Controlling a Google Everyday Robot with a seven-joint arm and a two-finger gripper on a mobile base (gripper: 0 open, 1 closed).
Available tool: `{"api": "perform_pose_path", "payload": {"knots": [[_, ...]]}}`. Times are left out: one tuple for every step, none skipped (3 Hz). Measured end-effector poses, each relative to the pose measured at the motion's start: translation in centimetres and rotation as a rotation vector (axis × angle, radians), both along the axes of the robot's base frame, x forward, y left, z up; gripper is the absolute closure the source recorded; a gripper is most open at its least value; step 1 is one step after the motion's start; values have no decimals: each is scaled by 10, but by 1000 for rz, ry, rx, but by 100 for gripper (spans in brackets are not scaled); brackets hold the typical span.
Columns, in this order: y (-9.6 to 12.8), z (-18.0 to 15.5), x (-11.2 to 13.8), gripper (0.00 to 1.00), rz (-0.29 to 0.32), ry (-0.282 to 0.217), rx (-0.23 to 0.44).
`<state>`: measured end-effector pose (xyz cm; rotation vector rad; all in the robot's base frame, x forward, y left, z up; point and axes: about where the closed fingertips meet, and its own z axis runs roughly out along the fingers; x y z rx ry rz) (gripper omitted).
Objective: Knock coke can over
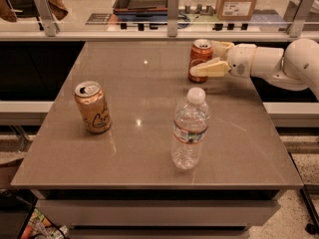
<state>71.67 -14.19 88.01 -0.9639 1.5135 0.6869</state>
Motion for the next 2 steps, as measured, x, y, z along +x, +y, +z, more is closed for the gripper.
{"api": "perform_pose_path", "payload": {"knots": [[3,0,0,42,5,2,-2],[6,0,0,65,10,2,-1]]}}
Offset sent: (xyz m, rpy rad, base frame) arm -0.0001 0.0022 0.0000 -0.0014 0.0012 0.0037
